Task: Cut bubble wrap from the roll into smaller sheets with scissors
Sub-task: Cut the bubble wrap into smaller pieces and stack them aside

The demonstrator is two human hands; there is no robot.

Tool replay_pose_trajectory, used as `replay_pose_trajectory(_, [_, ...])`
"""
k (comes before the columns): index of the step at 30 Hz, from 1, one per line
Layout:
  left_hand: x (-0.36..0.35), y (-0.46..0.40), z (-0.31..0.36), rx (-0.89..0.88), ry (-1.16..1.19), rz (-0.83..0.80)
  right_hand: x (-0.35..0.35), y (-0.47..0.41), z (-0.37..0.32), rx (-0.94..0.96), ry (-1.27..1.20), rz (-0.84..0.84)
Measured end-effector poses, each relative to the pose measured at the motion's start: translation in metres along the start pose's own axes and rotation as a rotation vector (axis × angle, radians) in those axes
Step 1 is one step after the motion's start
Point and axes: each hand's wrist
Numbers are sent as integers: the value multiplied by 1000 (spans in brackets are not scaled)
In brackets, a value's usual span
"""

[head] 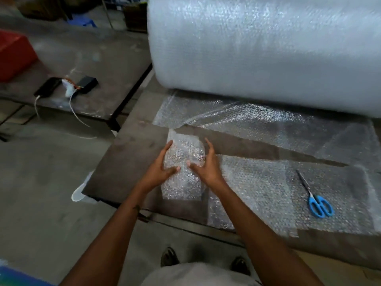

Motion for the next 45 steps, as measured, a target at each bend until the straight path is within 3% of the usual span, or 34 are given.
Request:
replay_pose_trajectory(5, [61, -9, -35, 44, -276, -126, -62, -7, -7, -35, 320, -31])
replay_pose_trajectory(8, [75, -7, -43, 16, -370, -132, -94, -6, -3, -35, 594, 53])
replay_pose_trajectory(12, [74, -2, -47, 29, -342, 8, -123, 2, -8, -22, 892, 228])
replay_pose_trajectory(14, [70, 6, -46, 101, -351, 131, -132, 4, -7, 40, 1002, 226])
replay_pose_trajectory(17, [57, 20, -48, -26, -580, 191, -147, 6, 1, 88, 978, 86])
replay_pose_trajectory(20, [47, 26, -64, -100, -795, 35, -159, 8, 15, 26, 952, 41])
replay_pose_trajectory(23, [46, 27, -81, -102, -928, -11, -157, 12, 27, 25, 939, 47])
replay_pose_trajectory(29, [41, 21, -66, -135, -939, 63, -141, 18, 21, 49, 893, 61])
replay_pose_trajectory(35, [-38, 2, -3, -264, -776, 50, -69, 38, 39, -41, 931, 279])
replay_pose_trajectory(40, [-131, -13, 28, -31, -432, -98, 13, 68, 68, -239, 947, 505])
replay_pose_trajectory(45, [-185, -32, 30, 232, -511, 45, 81, 103, 93, -386, 891, 638])
Point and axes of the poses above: each hand's wrist, its own y-axis away from the middle knuckle, its own x-axis out of the back of the hand, z = x × y, and after that the axes turned 7 degrees about -z, right-handed
